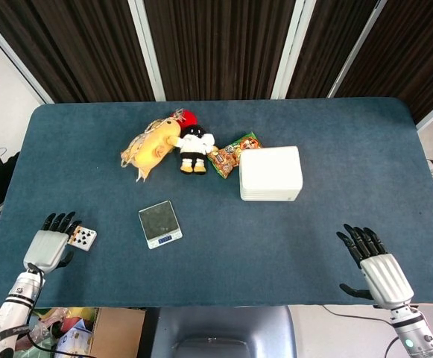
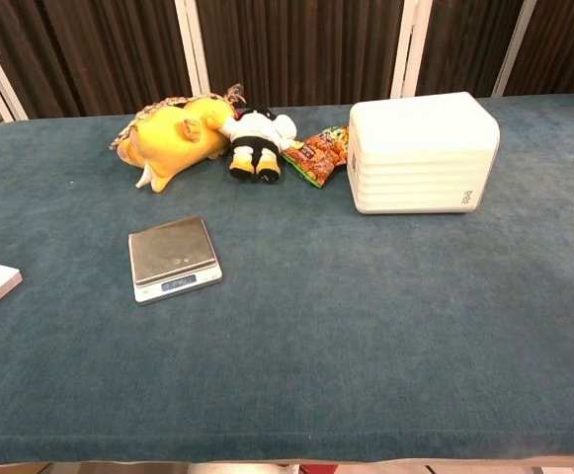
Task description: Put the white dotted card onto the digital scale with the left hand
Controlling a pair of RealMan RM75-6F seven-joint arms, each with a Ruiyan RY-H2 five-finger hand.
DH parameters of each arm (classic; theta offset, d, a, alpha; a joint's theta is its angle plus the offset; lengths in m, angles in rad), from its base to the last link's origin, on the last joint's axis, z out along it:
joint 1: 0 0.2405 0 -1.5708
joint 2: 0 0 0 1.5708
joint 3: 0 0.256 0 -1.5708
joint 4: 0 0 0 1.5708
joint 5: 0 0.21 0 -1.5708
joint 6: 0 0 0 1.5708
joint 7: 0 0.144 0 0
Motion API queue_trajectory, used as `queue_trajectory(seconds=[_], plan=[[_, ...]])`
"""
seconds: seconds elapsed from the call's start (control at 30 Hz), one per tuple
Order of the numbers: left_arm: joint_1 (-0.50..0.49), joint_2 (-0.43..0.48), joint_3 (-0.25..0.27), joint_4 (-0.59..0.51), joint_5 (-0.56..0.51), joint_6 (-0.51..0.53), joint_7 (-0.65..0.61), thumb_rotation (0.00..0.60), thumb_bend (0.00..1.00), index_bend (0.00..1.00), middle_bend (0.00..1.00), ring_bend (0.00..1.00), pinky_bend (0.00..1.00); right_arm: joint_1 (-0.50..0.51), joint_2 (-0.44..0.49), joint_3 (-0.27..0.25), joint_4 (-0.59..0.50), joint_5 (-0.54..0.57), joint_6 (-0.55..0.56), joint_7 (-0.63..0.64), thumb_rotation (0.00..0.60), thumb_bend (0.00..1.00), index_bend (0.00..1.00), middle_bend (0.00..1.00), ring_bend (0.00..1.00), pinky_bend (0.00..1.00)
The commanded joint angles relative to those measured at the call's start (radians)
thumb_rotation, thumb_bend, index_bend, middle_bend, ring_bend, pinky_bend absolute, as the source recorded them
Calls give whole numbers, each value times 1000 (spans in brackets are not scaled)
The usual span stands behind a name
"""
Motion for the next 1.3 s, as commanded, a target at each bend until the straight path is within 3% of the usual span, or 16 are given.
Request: queue_trajectory(seconds=[0.03, 0.43, 0.9, 1.0, 1.17, 1.3], plan=[[-7, 7, 4, 11, -19, -36, -13, 600, 347, 216, 0, 0, 15, -1, 0, 0, -1, -1, 2, 1, 600, 131, 0, 0, 0, 0], [-16, -33, -4, 64, -8, -34, -52, 600, 345, 140, 0, 0, 16, 1, -7, 0, -3, 7, -9, -19, 600, 131, 0, 0, 0, 0], [-38, -63, -3, 110, -24, -87, -51, 600, 345, 234, 0, 0, 16, 2, -10, 2, -6, 13, -11, -25, 600, 131, 0, 0, 0, 0], [-39, -67, -3, 116, -21, -85, -57, 600, 345, 274, 0, 0, 19, 2, -10, 2, -6, 13, -11, -26, 600, 131, 0, 0, 0, 0], [-43, -79, -3, 134, -23, -95, -62, 600, 344, 468, 0, 0, 21, 2, -10, 0, -6, 11, -12, -27, 600, 131, 0, 0, 0, 0], [-46, -91, -4, 146, -27, -101, -64, 600, 345, 537, 0, 0, 24, 3, -11, -1, -6, 10, -14, -27, 600, 131, 0, 0, 0, 0]])
